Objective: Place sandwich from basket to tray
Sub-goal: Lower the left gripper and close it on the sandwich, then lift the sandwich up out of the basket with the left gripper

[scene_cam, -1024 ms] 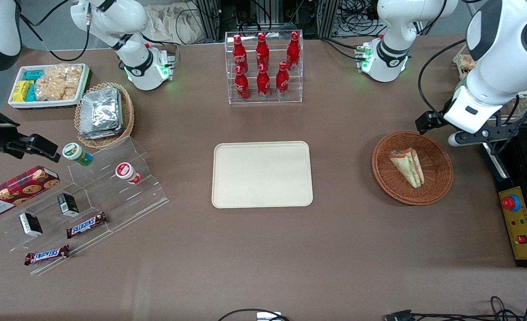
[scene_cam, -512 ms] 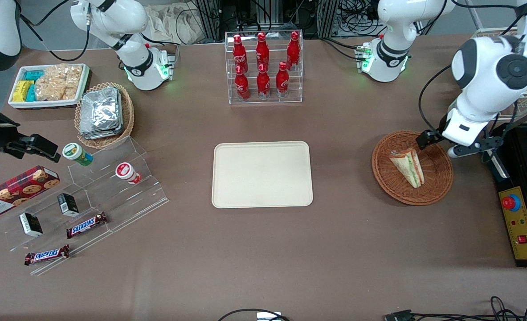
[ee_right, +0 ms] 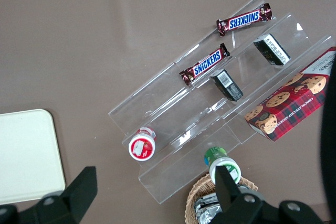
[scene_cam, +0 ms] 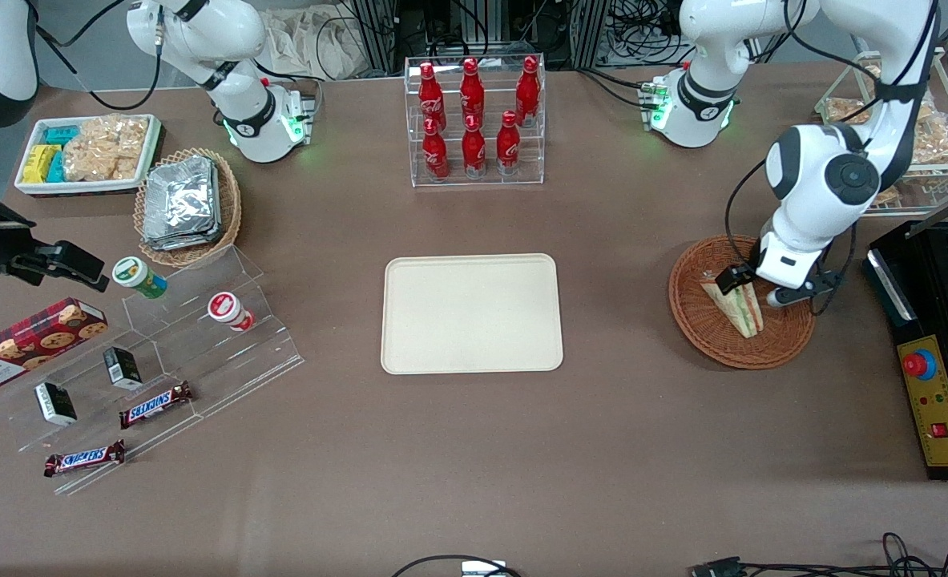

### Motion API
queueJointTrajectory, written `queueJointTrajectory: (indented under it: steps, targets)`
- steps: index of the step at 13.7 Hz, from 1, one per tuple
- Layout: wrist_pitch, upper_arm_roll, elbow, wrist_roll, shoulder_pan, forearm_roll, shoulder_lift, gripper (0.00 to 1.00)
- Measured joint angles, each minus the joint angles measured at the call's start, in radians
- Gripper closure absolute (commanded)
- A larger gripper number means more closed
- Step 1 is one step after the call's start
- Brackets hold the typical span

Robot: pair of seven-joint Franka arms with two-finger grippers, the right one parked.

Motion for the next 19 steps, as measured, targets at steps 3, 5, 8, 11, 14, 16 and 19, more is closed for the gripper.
queueJointTrajectory:
  steps: [3,5,8,11,14,16,19]
  targets:
    - [0.027,0.0,0.0,-0.003,0.0,0.0,0.037,0.01]
    - [0.028,0.0,0.0,-0.003,0.0,0.0,0.046,0.99]
    - [0.029,-0.003,0.0,-0.003,-0.004,0.002,0.049,1.0]
    - [0.029,-0.003,0.0,-0.003,-0.006,0.003,0.049,1.0]
    - [0.011,-0.004,0.005,-0.003,-0.007,0.005,0.037,1.0]
    - [-0.069,-0.01,0.019,-0.003,-0.009,0.006,0.0,1.0]
    - [-0.285,-0.038,0.068,0.001,-0.013,0.007,-0.123,1.0]
